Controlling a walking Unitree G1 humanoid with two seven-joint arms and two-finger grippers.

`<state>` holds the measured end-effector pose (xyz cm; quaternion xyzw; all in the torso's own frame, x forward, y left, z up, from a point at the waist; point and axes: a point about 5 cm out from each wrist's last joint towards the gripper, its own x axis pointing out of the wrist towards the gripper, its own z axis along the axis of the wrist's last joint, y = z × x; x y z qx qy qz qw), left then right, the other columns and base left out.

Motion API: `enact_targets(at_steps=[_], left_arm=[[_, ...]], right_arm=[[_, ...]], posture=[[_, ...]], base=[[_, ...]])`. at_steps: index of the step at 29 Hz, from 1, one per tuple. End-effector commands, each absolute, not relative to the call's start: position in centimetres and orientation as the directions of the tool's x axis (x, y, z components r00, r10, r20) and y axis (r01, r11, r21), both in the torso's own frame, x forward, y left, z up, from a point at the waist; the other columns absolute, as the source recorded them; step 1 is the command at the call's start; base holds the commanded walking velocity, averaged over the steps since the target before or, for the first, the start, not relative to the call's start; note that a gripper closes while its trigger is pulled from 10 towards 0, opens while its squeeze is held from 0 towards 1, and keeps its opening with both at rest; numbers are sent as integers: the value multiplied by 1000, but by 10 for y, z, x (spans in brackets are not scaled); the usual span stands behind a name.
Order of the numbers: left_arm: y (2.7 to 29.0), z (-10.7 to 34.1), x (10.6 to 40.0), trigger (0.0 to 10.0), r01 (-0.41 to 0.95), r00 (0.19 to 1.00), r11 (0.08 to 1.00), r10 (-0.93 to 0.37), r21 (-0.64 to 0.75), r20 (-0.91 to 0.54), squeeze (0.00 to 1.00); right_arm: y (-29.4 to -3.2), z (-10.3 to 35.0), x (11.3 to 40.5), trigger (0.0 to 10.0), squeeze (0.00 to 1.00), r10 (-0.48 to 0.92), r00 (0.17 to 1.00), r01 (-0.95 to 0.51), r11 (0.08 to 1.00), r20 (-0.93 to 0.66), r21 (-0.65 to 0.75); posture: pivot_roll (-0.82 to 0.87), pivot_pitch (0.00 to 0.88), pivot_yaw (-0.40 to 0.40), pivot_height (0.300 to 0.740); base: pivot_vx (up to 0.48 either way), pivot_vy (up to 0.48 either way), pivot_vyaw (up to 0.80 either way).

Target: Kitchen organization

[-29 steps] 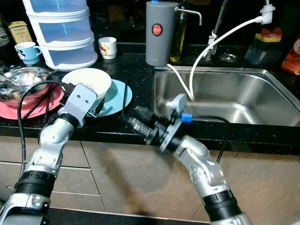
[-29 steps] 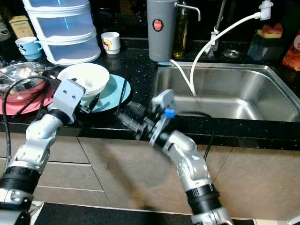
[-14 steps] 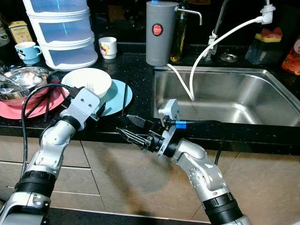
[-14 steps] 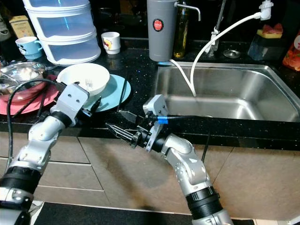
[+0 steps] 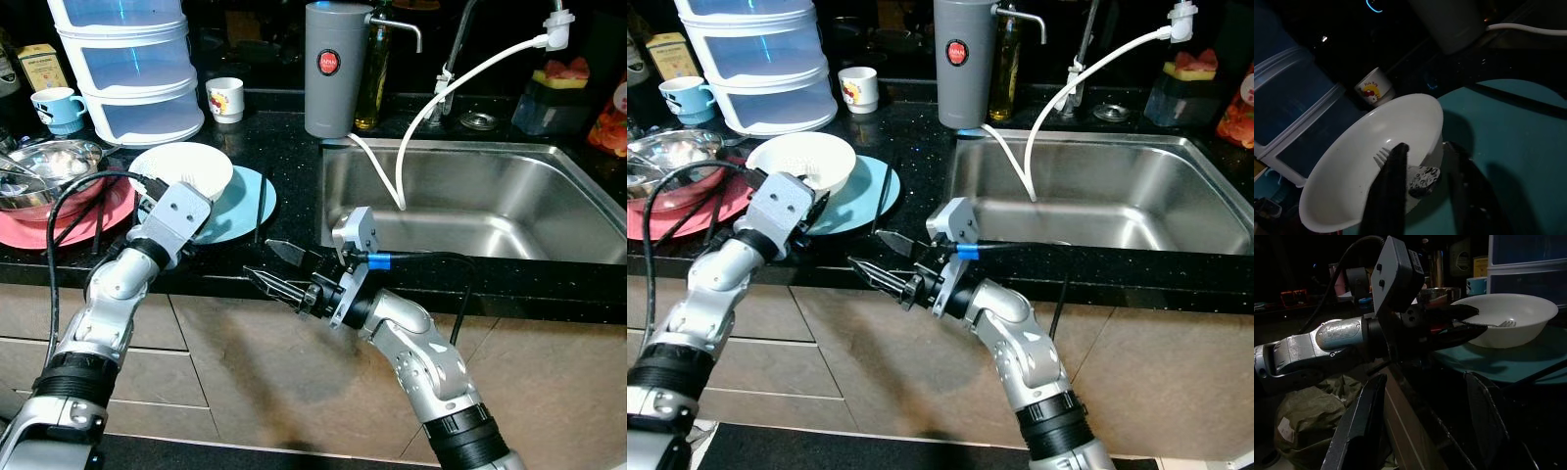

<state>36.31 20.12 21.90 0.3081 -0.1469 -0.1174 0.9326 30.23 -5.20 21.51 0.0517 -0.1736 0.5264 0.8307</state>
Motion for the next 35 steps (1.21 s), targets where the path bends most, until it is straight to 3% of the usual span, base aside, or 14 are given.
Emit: enact_targets(at_steps=[1, 15, 25, 32, 35], left_arm=[[204, 221, 364, 0, 126, 930, 762, -314, 635, 193, 0], [204, 235, 366, 0, 104, 918, 758, -321, 644, 230, 0], [194, 272, 362, 0, 31, 868, 735, -356, 678, 347, 0], [177, 315, 353, 0, -22, 776, 756, -399, 654, 488, 0], [167, 338, 342, 0, 61, 678, 889, -371, 455, 635, 0]], right_arm=[[-51, 216, 300, 10000, 0, 859, 383, -895, 436, 341, -94], [-52, 218, 302, 10000, 0, 849, 395, -887, 452, 351, -93], [-55, 221, 305, 10000, 0, 832, 406, -886, 459, 378, -59], [-55, 223, 306, 10000, 0, 820, 414, -885, 463, 395, -35], [-58, 226, 308, 10000, 0, 798, 438, -871, 491, 415, -26]], posture=[[133, 64, 41, 740], [136, 70, 41, 740], [136, 70, 40, 740], [137, 70, 40, 740], [137, 71, 40, 740]], base=[[0, 0, 0], [0, 0, 0], [0, 0, 0], [0, 0, 0], [0, 0, 0]])
